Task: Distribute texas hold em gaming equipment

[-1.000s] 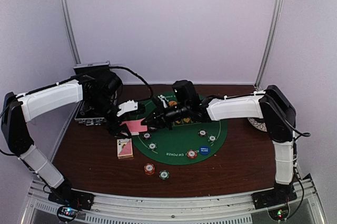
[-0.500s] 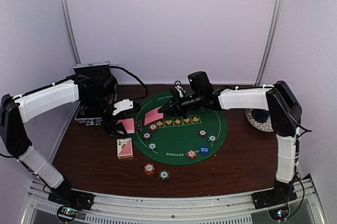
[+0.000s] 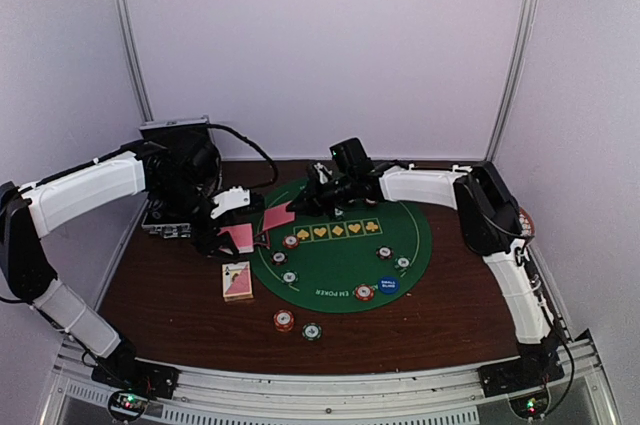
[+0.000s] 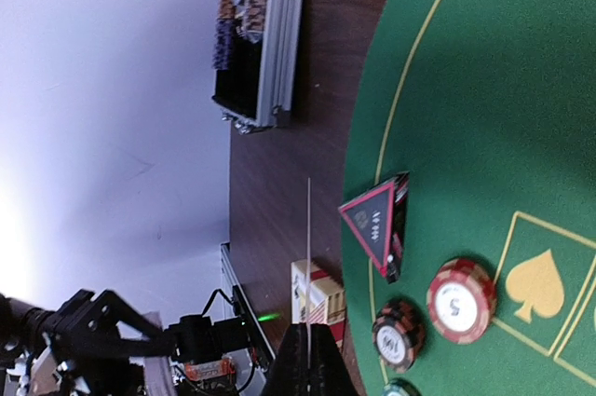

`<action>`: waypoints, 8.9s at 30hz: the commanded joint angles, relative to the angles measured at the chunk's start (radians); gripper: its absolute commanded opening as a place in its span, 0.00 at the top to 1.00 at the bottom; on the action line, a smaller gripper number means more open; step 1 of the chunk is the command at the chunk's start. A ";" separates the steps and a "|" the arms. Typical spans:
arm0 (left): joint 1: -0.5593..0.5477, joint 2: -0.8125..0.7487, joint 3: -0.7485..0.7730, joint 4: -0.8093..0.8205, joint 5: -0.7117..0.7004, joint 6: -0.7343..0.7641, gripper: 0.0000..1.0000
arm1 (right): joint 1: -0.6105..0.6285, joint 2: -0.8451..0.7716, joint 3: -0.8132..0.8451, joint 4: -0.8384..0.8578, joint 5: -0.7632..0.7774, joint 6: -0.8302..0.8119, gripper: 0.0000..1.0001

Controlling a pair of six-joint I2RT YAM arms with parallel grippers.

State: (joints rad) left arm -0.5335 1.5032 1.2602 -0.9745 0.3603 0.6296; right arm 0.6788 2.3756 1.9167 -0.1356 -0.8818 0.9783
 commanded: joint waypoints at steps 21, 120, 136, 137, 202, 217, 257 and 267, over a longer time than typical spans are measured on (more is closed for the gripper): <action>0.007 -0.025 -0.006 -0.002 0.037 -0.004 0.73 | 0.044 0.208 0.423 -0.380 0.255 -0.244 0.56; 0.007 0.027 0.101 -0.008 0.054 -0.065 0.79 | 0.176 -0.259 -0.366 0.358 -0.032 0.163 0.63; 0.007 0.032 0.090 -0.008 0.041 -0.058 0.79 | 0.164 -0.313 -0.377 0.353 -0.047 0.179 0.88; 0.007 0.032 0.090 -0.008 0.038 -0.056 0.79 | 0.163 -0.313 -0.378 0.359 -0.050 0.184 0.91; 0.007 0.036 0.100 -0.037 0.018 -0.054 0.82 | -0.278 -0.077 0.248 -0.422 0.382 -0.480 0.28; 0.007 0.058 0.116 -0.032 0.022 -0.066 0.82 | 0.009 -0.408 -0.437 0.205 0.073 -0.029 0.26; 0.007 0.062 0.137 -0.027 0.044 -0.079 0.82 | 0.224 -0.122 -0.276 0.577 -0.047 0.307 0.30; 0.007 0.059 0.129 -0.027 0.041 -0.075 0.83 | 0.234 -0.060 -0.210 0.554 -0.063 0.324 0.33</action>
State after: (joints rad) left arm -0.5301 1.5635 1.3678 -1.0191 0.3782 0.5579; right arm 0.9051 2.2971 1.6791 0.4049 -0.9234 1.2915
